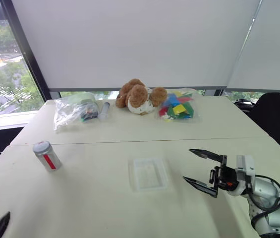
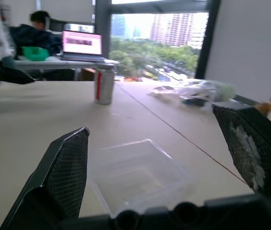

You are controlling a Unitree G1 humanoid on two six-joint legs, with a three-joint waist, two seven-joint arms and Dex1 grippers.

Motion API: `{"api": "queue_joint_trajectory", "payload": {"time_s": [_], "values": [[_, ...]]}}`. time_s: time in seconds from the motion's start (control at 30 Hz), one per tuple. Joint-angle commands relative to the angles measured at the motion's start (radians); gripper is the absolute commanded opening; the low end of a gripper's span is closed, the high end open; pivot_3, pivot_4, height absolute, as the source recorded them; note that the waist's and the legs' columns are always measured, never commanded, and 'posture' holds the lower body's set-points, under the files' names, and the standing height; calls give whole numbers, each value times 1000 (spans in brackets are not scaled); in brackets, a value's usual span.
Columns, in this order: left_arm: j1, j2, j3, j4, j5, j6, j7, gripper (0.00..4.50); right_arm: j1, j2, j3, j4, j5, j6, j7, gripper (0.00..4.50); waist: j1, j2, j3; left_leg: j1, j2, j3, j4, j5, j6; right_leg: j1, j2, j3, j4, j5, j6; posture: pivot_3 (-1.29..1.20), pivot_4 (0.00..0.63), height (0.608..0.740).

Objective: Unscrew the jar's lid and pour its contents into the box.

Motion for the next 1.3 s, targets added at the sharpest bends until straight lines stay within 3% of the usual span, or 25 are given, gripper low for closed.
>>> {"api": "queue_joint_trajectory", "payload": {"time_s": [0.03, 0.17, 0.4, 0.6, 1.3], "values": [[-29, -83, 1, -113, 45, -75, 140, 4438, -19, -5, 18, -56, 50, 39, 19, 4500, 11, 0, 0, 0, 0, 0, 0, 0, 0, 0, 0, 0, 0, 0, 0, 0, 150, 740], [-64, -194, -144, -246, 239, -94, 292, 4438, -17, -2, 30, -42, 41, 53, 20, 4500, 22, 0, -1, 1, 0, 0, 1, 0, 0, 1, 1, 0, 1, 0, -1, 0, 150, 740], [-274, -190, -303, -288, 537, -22, 547, 4438, -26, 2, 23, -6, 31, 50, 9, 4500, 17, 0, -2, 0, -2, 1, 1, 0, 0, 1, 2, 1, 0, 2, 2, 0, 150, 740], [-482, -195, -407, -217, 665, 61, 676, 4438, -23, 3, 20, -27, 24, 57, -37, 4500, 18, 0, -2, 1, -1, 0, 1, 1, -1, 0, 5, 0, 2, 3, 3, 0, 150, 740], [-772, -134, -415, 107, 732, 51, 830, 4438, 54, -7, 18, -175, 14, 97, -183, 4500, 17, 0, -2, 1, -2, -2, 2, 2, -2, -1, 6, 1, 5, 5, 6, 0, 150, 740]]}}
